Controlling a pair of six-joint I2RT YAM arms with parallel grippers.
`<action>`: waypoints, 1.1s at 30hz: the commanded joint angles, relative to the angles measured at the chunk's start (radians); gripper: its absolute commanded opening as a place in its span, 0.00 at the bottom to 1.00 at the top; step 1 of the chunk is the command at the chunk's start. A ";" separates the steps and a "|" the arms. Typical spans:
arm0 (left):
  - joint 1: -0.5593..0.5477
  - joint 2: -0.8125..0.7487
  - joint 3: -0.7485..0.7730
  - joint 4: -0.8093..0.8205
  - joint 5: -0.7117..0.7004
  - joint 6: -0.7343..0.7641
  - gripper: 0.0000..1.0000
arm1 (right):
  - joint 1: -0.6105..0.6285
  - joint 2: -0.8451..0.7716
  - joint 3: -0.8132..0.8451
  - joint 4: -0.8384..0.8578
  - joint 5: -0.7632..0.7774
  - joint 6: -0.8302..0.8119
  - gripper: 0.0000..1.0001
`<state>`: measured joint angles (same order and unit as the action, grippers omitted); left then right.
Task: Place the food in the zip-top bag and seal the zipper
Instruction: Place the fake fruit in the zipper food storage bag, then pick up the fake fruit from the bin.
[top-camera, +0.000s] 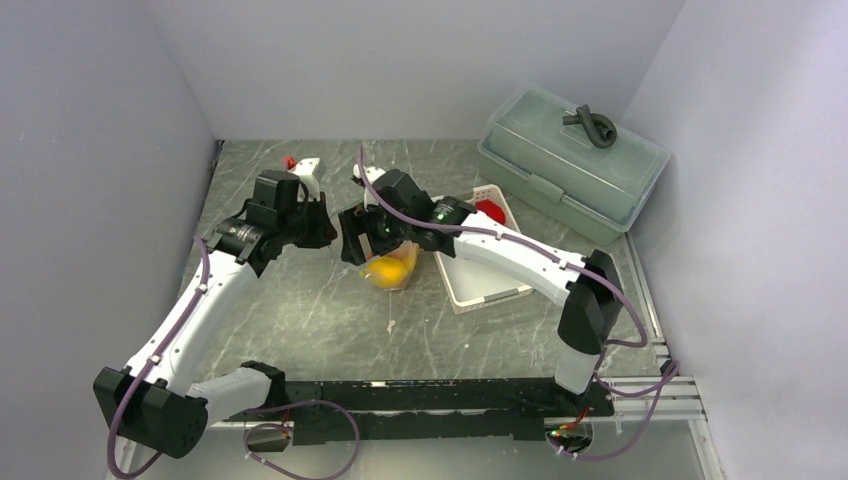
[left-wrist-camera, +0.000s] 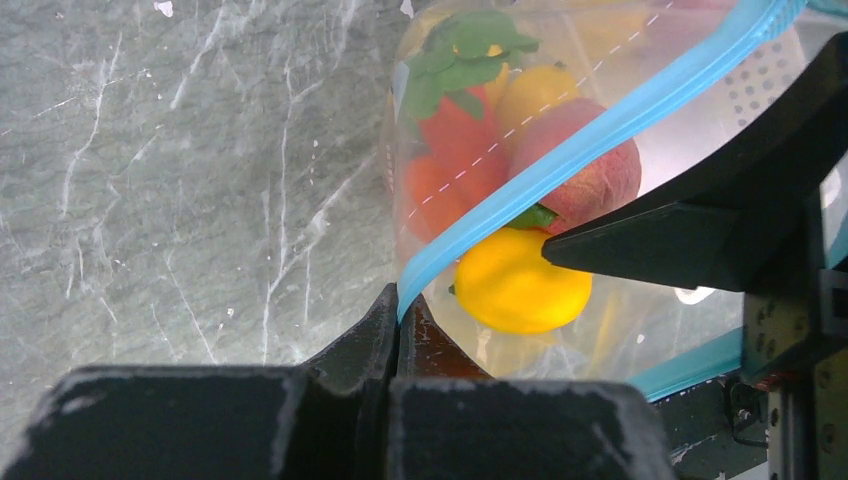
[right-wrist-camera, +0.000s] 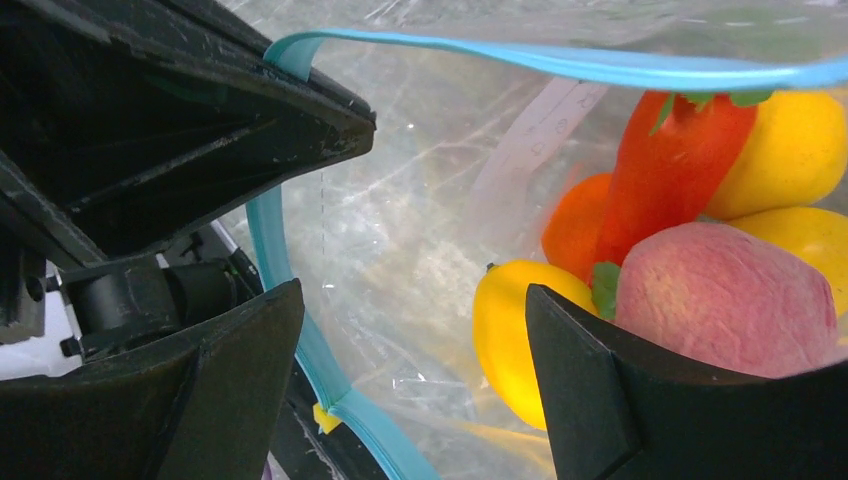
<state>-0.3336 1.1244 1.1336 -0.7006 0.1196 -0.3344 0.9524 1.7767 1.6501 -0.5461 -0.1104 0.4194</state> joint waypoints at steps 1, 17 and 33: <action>0.004 -0.030 0.003 0.019 -0.001 0.013 0.00 | -0.013 -0.069 -0.070 0.169 -0.123 0.005 0.85; 0.002 -0.037 0.002 0.021 0.008 0.016 0.00 | -0.052 -0.262 -0.395 0.724 -0.365 -0.012 0.88; 0.001 -0.039 0.002 0.020 -0.001 0.016 0.00 | -0.052 -0.390 -0.345 0.539 -0.155 -0.126 0.88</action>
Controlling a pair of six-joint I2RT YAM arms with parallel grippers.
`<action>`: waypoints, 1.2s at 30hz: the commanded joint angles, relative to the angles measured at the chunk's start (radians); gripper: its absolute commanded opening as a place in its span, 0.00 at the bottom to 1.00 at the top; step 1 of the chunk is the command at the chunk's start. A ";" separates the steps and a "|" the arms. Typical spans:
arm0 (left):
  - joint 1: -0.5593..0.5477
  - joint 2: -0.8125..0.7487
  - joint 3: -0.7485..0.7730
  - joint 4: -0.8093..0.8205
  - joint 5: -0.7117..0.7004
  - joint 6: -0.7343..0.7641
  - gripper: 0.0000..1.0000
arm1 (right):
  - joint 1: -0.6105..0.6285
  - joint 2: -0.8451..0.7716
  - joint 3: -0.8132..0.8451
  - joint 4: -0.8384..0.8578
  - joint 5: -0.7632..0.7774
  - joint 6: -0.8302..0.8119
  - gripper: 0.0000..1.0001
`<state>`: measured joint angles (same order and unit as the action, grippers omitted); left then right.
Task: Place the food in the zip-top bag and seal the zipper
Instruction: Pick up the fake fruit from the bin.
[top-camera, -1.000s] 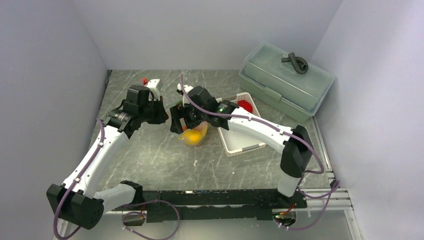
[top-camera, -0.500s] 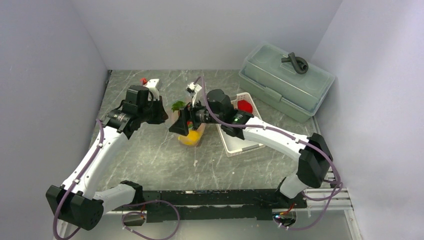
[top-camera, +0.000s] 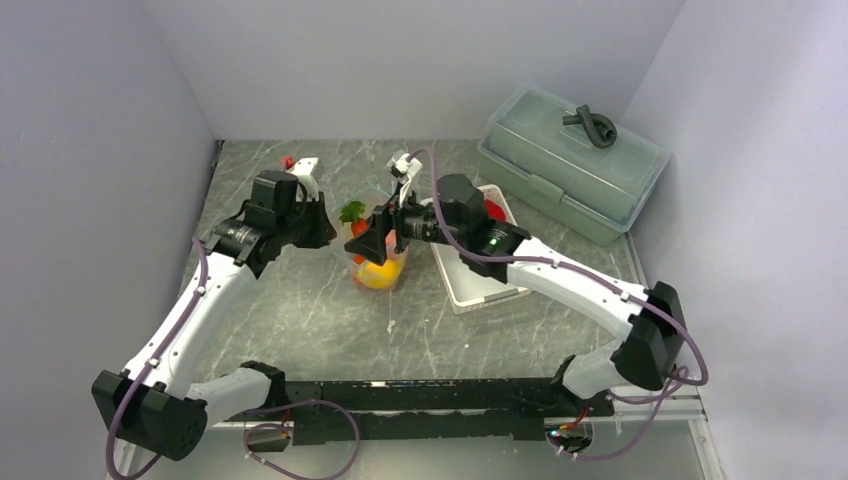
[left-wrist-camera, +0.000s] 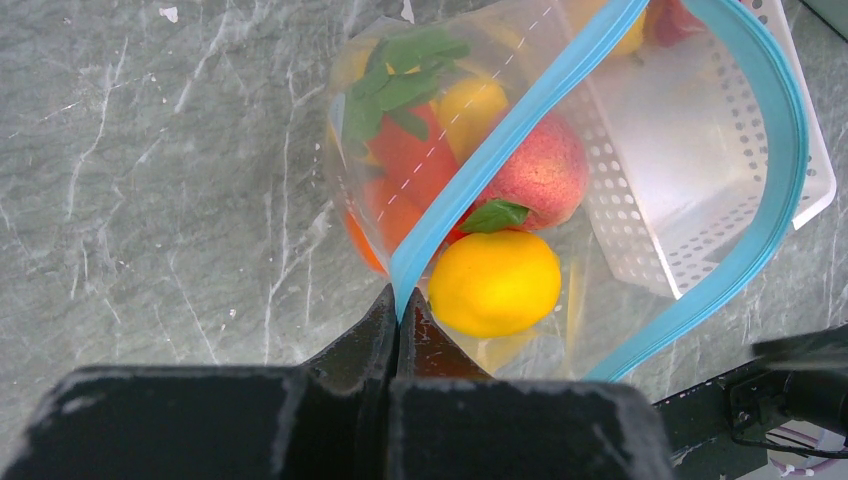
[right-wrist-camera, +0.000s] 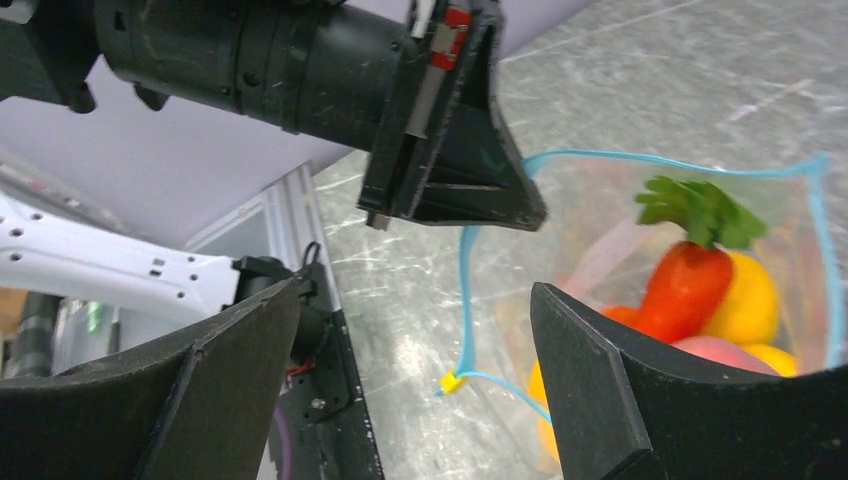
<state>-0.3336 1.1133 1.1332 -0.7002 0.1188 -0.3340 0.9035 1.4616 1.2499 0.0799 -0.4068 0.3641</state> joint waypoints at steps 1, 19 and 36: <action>0.001 -0.030 0.002 0.021 -0.002 0.016 0.00 | -0.006 -0.077 0.071 -0.136 0.182 -0.083 0.88; 0.000 -0.086 -0.010 0.039 -0.041 0.018 0.00 | -0.279 -0.041 0.176 -0.553 0.498 -0.092 0.80; 0.000 -0.068 -0.009 0.036 -0.032 0.013 0.00 | -0.380 0.280 0.245 -0.594 0.559 -0.085 0.74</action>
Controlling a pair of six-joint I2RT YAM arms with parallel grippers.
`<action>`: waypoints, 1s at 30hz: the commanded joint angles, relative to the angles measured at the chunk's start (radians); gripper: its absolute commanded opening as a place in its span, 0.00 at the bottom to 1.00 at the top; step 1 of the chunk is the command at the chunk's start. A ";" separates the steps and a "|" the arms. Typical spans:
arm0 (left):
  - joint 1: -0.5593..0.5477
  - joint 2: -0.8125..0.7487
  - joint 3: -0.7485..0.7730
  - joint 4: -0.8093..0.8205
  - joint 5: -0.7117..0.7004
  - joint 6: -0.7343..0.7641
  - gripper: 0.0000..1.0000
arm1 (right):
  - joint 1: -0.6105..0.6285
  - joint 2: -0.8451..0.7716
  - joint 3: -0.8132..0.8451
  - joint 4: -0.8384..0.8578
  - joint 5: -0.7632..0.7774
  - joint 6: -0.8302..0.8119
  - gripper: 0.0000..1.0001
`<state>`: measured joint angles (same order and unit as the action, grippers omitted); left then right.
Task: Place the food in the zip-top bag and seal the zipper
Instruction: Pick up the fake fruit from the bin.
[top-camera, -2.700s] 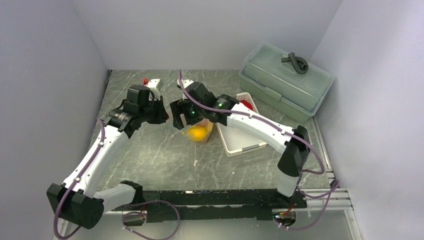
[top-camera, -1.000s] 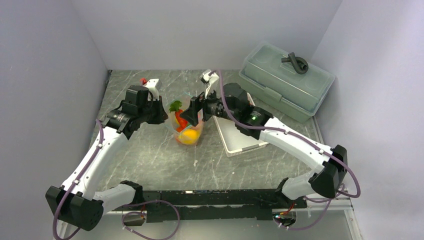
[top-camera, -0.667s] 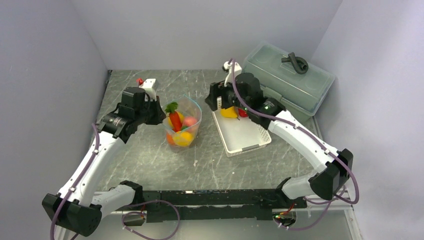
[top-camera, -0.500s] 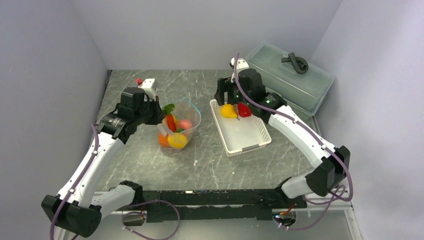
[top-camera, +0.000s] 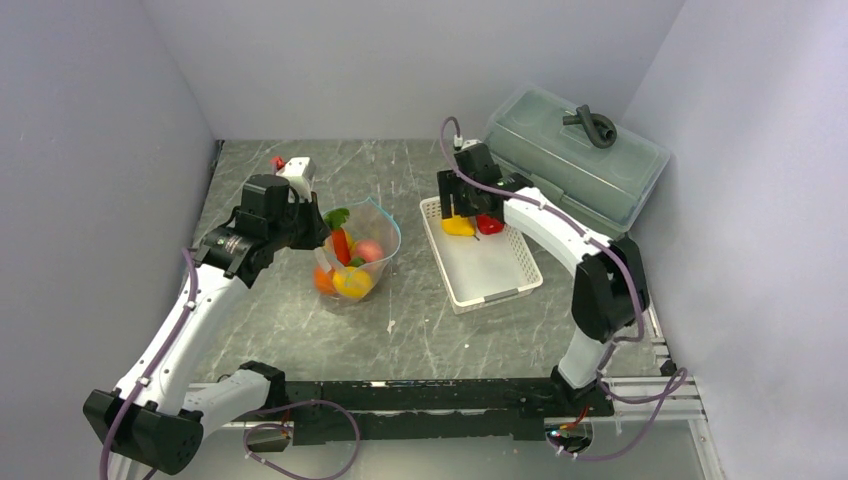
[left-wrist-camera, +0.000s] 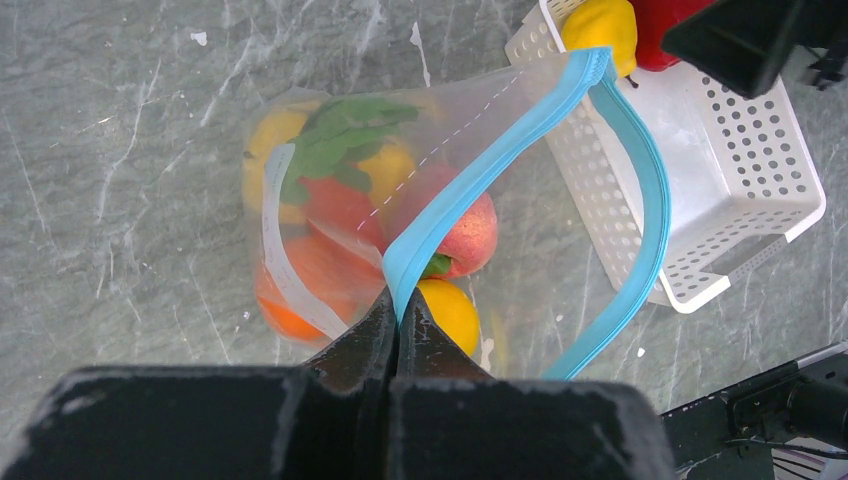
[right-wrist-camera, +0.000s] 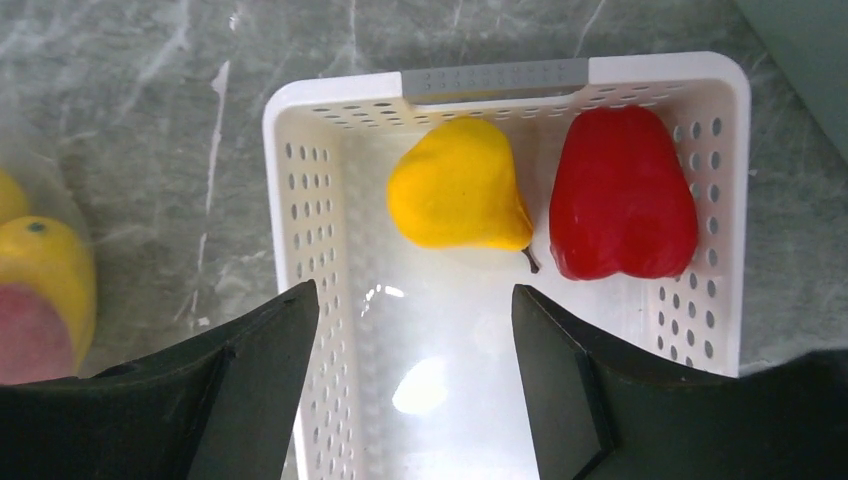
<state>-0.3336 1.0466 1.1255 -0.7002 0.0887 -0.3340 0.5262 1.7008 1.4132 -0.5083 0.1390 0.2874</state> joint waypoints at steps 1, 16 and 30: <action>0.000 -0.001 -0.001 0.036 -0.003 0.013 0.00 | -0.004 0.061 0.093 -0.010 0.016 -0.007 0.73; -0.001 0.003 -0.002 0.036 0.001 0.014 0.00 | -0.035 0.248 0.179 -0.025 0.002 0.009 0.82; -0.001 0.012 0.000 0.034 0.003 0.016 0.00 | -0.039 0.350 0.203 -0.025 0.011 0.025 0.87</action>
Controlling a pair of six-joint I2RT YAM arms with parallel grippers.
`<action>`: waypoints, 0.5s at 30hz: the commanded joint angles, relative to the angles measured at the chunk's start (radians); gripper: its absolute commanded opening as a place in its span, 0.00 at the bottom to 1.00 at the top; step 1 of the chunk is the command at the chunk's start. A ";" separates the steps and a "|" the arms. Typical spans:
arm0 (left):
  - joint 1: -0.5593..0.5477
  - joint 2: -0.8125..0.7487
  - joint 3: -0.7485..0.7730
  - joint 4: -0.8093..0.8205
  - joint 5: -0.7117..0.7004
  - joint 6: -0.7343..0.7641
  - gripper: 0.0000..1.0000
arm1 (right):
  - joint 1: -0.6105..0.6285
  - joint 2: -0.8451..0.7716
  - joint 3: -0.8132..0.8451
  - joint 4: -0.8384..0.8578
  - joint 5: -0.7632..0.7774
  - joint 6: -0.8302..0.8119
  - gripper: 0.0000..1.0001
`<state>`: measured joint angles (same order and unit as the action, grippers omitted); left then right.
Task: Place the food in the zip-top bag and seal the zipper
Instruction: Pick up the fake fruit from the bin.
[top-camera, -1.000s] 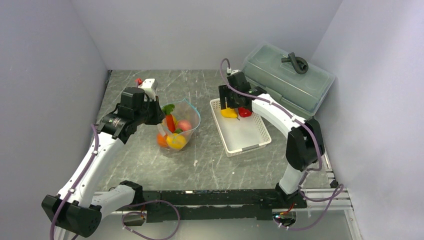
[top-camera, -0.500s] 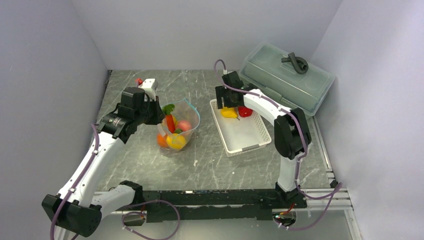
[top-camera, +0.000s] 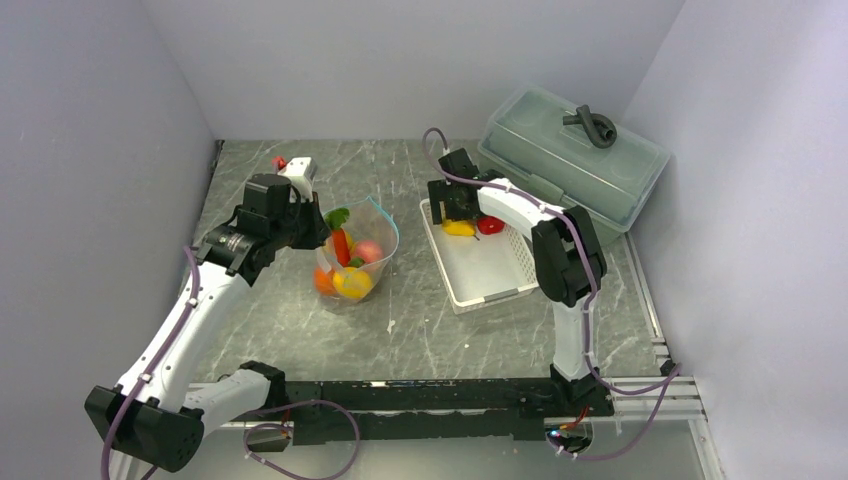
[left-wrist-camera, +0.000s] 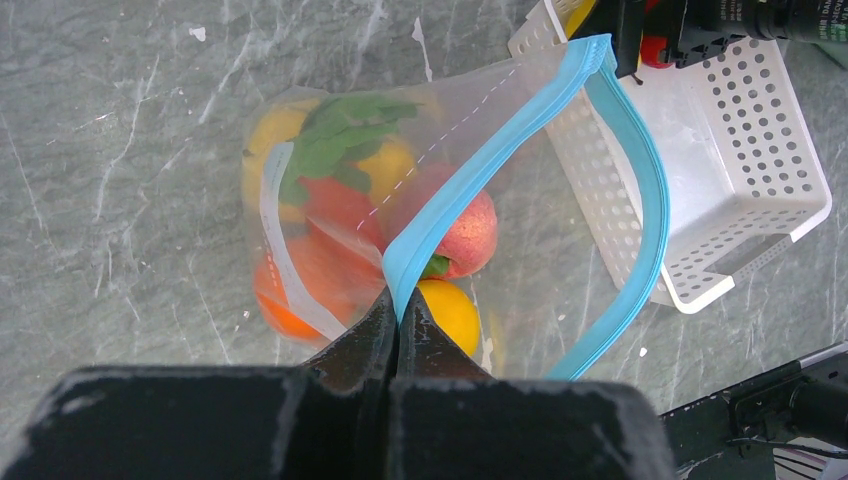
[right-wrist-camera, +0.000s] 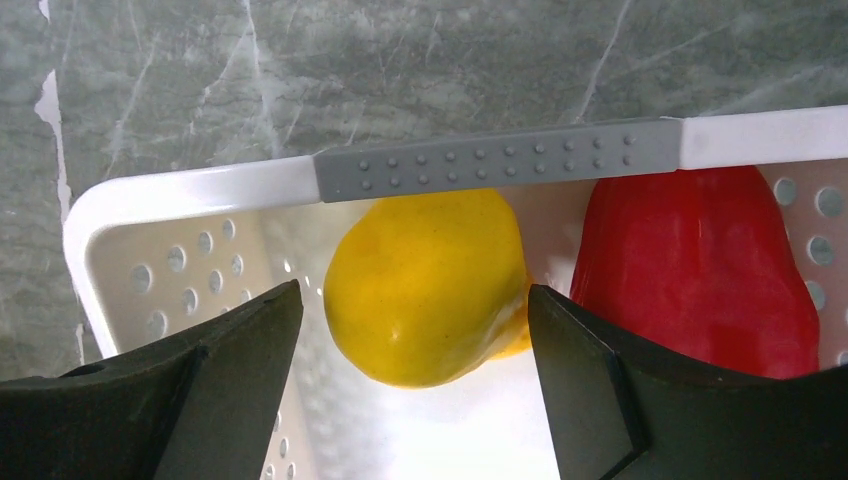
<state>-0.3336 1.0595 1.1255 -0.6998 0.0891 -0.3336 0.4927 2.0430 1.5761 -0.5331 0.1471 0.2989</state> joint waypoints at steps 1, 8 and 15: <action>-0.001 -0.001 0.000 0.034 0.003 0.016 0.00 | -0.005 0.010 0.038 -0.001 0.004 0.014 0.87; -0.001 0.000 -0.001 0.033 0.004 0.017 0.00 | -0.005 -0.005 0.003 0.010 0.005 0.014 0.71; 0.000 0.002 -0.001 0.034 0.004 0.017 0.00 | -0.004 -0.063 -0.030 0.010 0.003 0.014 0.42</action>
<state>-0.3336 1.0603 1.1255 -0.6998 0.0891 -0.3336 0.4923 2.0457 1.5665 -0.5259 0.1474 0.3080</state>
